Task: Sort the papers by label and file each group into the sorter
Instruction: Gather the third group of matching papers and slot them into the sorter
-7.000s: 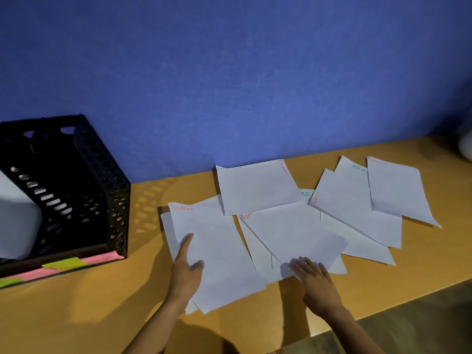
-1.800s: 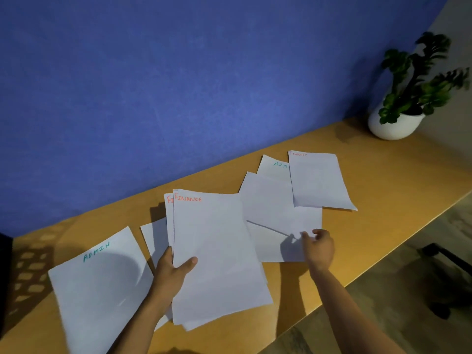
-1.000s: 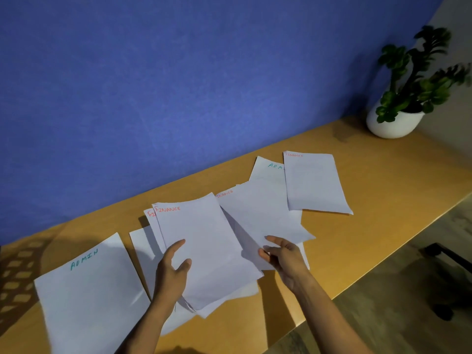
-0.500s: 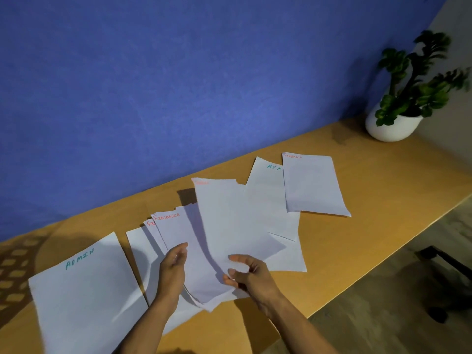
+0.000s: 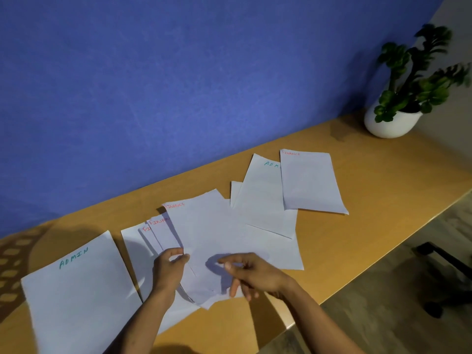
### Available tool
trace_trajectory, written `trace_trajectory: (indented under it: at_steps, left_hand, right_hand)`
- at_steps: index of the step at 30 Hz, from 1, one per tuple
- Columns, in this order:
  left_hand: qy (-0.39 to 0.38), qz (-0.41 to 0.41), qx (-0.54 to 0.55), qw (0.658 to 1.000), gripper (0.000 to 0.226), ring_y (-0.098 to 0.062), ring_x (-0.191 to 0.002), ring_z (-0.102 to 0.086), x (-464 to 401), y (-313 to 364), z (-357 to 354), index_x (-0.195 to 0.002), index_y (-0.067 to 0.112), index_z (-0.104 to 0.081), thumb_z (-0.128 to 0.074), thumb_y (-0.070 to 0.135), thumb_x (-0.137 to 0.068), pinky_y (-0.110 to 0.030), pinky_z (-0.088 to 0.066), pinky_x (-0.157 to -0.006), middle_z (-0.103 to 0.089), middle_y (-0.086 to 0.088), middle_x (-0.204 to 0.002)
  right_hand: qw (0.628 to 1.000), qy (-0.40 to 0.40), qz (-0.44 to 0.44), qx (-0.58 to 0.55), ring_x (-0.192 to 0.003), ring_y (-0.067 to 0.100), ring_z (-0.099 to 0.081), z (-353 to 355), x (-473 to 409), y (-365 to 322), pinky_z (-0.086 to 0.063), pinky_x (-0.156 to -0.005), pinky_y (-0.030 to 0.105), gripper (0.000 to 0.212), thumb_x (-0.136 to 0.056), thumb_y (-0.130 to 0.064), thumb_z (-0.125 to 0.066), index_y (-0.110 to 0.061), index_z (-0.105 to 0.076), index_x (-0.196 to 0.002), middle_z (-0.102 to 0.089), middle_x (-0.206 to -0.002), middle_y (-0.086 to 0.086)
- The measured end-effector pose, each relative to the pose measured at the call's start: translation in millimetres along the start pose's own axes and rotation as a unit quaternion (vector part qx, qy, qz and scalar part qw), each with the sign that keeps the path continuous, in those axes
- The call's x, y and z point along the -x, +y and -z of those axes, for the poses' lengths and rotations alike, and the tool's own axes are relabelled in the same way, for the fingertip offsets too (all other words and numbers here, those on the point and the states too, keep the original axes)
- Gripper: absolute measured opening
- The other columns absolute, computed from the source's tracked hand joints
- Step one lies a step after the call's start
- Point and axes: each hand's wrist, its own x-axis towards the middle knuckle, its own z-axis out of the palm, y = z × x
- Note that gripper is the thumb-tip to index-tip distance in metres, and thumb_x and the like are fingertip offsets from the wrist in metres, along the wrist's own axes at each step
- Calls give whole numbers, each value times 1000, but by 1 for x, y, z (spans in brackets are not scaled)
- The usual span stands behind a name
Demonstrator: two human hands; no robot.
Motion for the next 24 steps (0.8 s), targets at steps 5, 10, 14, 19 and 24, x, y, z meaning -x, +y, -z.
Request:
trace_trajectory:
  at_steps: [5,10,14,19,24]
  left_hand:
    - [12,15,-13,1000,10,-26,-101,-54,2,3,4,-94,22,-60,-63,13,-89,-32,-45,-75,-58,-6,-109]
    - [29,-3,-13,999,21,-23,-104,-50,4,4,5,-108,25,-51,-61,16,-91,-33,-45,-78,-53,-1,-116]
    - [35,-16,-17,999,31,-18,-103,-49,1,4,6,-115,27,-45,-62,16,-92,-30,-47,-76,-52,-1,-121]
    - [18,-26,-26,999,38,-19,-106,-50,-4,1,9,-118,32,-42,-62,13,-91,-29,-50,-78,-51,-3,-126]
    - [2,-38,-31,999,47,-19,-110,-51,-8,-1,17,-127,31,-44,-63,9,-90,-20,-48,-71,-51,-3,-136]
  right_hand:
    - [944,310,67,94,-52,20,-64,61,-18,7,-49,-51,31,21,-96,-16,-60,-29,-72,-86,-69,-61,6]
    - [790,459,-44,405,-114,34,-55,126,-36,27,-48,-91,38,22,-90,-22,-62,-12,-70,-108,-66,-119,14]
    - [741,413,-127,514,-146,29,-19,152,-42,35,-23,-115,45,47,-93,-29,-54,-16,-50,-138,-35,-154,10]
    - [738,321,-202,559,-150,24,3,169,-52,38,-8,-120,50,56,-95,-29,-46,-20,-34,-148,-10,-163,0]
    - [745,304,-217,553,-150,19,2,172,-58,36,-6,-120,53,61,-94,-23,-45,-13,-26,-151,-11,-161,-3]
